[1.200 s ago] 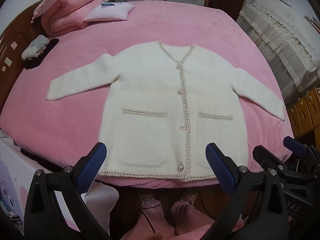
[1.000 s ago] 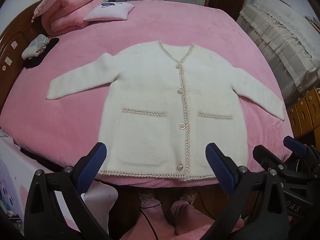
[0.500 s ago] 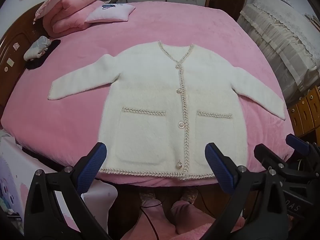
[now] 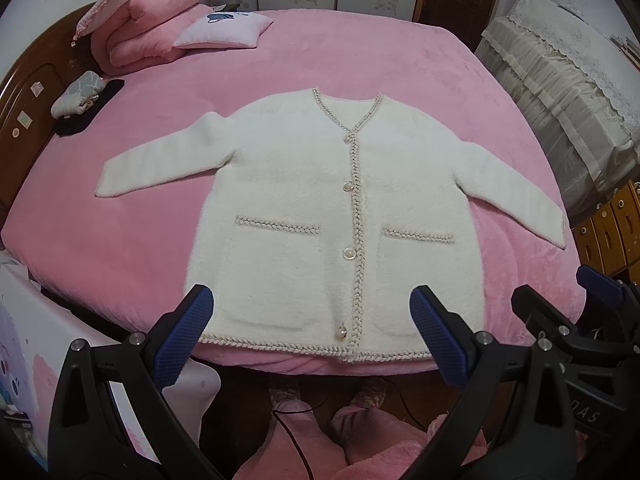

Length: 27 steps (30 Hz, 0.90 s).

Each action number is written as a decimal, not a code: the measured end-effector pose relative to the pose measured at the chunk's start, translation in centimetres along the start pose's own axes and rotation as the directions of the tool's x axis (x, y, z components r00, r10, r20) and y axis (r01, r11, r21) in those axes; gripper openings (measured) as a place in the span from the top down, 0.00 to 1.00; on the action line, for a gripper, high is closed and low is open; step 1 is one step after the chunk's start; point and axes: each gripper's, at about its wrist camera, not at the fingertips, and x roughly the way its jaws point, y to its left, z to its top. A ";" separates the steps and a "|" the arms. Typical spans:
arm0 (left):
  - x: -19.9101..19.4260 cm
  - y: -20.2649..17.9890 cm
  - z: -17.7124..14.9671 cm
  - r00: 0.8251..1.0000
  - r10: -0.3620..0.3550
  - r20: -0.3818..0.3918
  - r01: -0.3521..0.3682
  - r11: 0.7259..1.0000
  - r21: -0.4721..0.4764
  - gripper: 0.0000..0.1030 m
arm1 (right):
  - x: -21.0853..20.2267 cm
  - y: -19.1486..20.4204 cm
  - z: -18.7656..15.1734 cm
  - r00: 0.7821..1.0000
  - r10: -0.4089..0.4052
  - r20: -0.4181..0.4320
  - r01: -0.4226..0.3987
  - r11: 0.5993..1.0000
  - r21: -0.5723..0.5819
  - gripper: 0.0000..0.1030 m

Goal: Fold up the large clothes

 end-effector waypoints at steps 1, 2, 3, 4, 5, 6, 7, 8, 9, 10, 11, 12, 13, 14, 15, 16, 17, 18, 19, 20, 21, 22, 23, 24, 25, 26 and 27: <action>-0.2 -0.3 -0.2 1.000 0.003 0.003 -0.003 1.000 -0.003 0.05 | -0.2 -0.1 0.0 1.000 0.001 0.002 -0.001 1.000 -0.004 0.06; -0.2 -0.4 -0.2 1.000 0.005 0.004 -0.005 1.000 -0.005 0.05 | -0.4 -0.3 -0.1 1.000 0.003 0.004 -0.003 1.000 -0.007 0.06; -0.3 -0.5 -0.3 1.000 0.007 0.005 -0.007 1.000 -0.007 0.05 | -0.5 -0.4 -0.2 1.000 0.004 0.004 -0.004 1.000 -0.010 0.06; -0.3 -0.7 -0.4 1.000 0.010 0.006 -0.010 1.000 -0.009 0.05 | -0.4 -0.5 -0.3 1.000 0.005 0.005 -0.005 1.000 -0.012 0.06; -0.4 -0.9 -0.5 1.000 0.012 0.006 -0.012 1.000 -0.014 0.05 | -0.5 -0.6 -0.3 1.000 0.007 0.005 -0.006 1.000 -0.014 0.06; -0.4 -1.1 -0.6 1.000 0.014 0.005 -0.014 1.000 -0.018 0.05 | -0.6 -0.8 -0.2 1.000 0.009 0.006 -0.009 1.000 -0.019 0.06; -0.4 -1.3 -0.7 1.000 0.016 0.006 -0.016 1.000 -0.025 0.05 | -0.7 -0.9 -0.3 1.000 0.010 0.007 -0.010 1.000 -0.021 0.06; -0.5 -1.4 -0.9 1.000 0.017 0.007 -0.017 0.999 -0.029 0.05 | -0.8 -1.0 -0.3 1.000 0.010 0.008 -0.010 1.000 -0.026 0.06; -0.6 -1.6 -0.9 1.000 0.018 0.008 -0.017 0.999 -0.034 0.05 | -0.9 -1.2 -0.3 1.000 0.008 0.010 -0.008 1.000 -0.030 0.06; -0.7 -1.8 -1.1 1.000 0.021 0.009 -0.020 0.999 -0.040 0.05 | -0.8 -1.3 -0.2 1.000 0.007 0.011 -0.007 0.999 -0.034 0.06; -0.7 -2.0 -1.2 1.000 0.024 0.009 -0.023 0.999 -0.044 0.05 | -0.9 -1.4 -0.1 1.000 0.008 0.011 -0.007 0.999 -0.038 0.06; -0.7 -2.2 -1.2 1.000 0.027 0.009 -0.026 0.998 -0.049 0.05 | -0.9 -1.5 0.0 1.000 0.009 0.010 -0.008 0.999 -0.044 0.06; -0.8 -2.3 -1.4 1.000 0.030 0.009 -0.029 0.998 -0.057 0.05 | -0.9 -1.7 0.0 1.000 0.010 0.010 -0.010 0.999 -0.049 0.06; -0.7 -2.4 -1.5 0.999 0.030 0.009 -0.030 0.998 -0.063 0.05 | -0.9 -1.8 0.0 1.000 0.012 0.009 -0.011 0.998 -0.055 0.06; -0.8 -2.5 -1.6 1.000 0.029 0.008 -0.028 0.997 -0.072 0.05 | -0.9 -1.9 0.1 1.000 0.014 0.007 -0.013 0.998 -0.060 0.06; -0.8 -2.6 -1.7 1.000 0.027 0.008 -0.026 0.996 -0.080 0.05 | -0.8 -2.0 0.0 1.000 0.014 0.006 -0.014 0.998 -0.064 0.06; -0.8 -2.7 -1.8 1.000 0.028 0.005 -0.028 0.996 -0.087 0.05 | -0.7 -2.1 0.1 1.000 0.015 0.004 -0.015 0.997 -0.072 0.06; -0.7 -2.7 -2.0 1.000 0.030 0.003 -0.030 0.995 -0.091 0.05 | -0.7 -2.1 0.1 1.000 0.016 0.003 -0.015 0.997 -0.078 0.06; -0.6 -2.9 -2.1 0.999 0.034 -0.003 -0.035 0.995 -0.098 0.05 | -0.5 -2.3 0.1 1.000 0.017 0.000 -0.017 0.996 -0.082 0.06; -0.6 -2.8 -2.3 0.999 0.034 -0.006 -0.035 0.994 -0.103 0.05 | -0.5 -2.4 0.1 1.000 0.019 -0.001 -0.019 0.996 -0.089 0.06; -0.5 -2.8 -2.4 0.999 0.034 -0.011 -0.035 0.993 -0.112 0.05 | -0.4 -2.5 0.1 1.000 0.022 -0.003 -0.022 0.996 -0.092 0.06; -0.4 -2.8 -2.5 0.999 0.034 -0.015 -0.036 0.992 -0.117 0.05 | -0.2 -2.6 0.0 1.000 0.024 -0.007 -0.025 0.995 -0.095 0.06; -0.3 -2.8 -2.5 0.999 0.032 -0.022 -0.035 0.991 -0.129 0.05 | 0.0 -2.6 0.0 1.000 0.025 -0.011 -0.026 0.995 -0.100 0.06; -0.1 -2.6 -2.6 0.999 0.028 -0.029 -0.032 0.989 -0.143 0.05 | 0.2 -2.7 0.0 1.000 0.025 -0.018 -0.027 0.994 -0.106 0.06; 0.0 -2.6 -2.7 0.999 0.028 -0.032 -0.032 0.988 -0.151 0.05 | 0.5 -2.8 -0.1 0.999 0.026 -0.025 -0.029 0.993 -0.111 0.06; 0.1 -2.5 -2.8 0.999 0.027 -0.037 -0.032 0.987 -0.160 0.05 | 0.7 -2.7 -0.1 0.999 0.026 -0.031 -0.029 0.993 -0.115 0.06; 0.2 -2.4 -2.9 0.999 0.025 -0.041 -0.031 0.985 -0.167 0.05 | 0.9 -2.8 -0.1 0.999 0.025 -0.034 -0.029 0.993 -0.117 0.06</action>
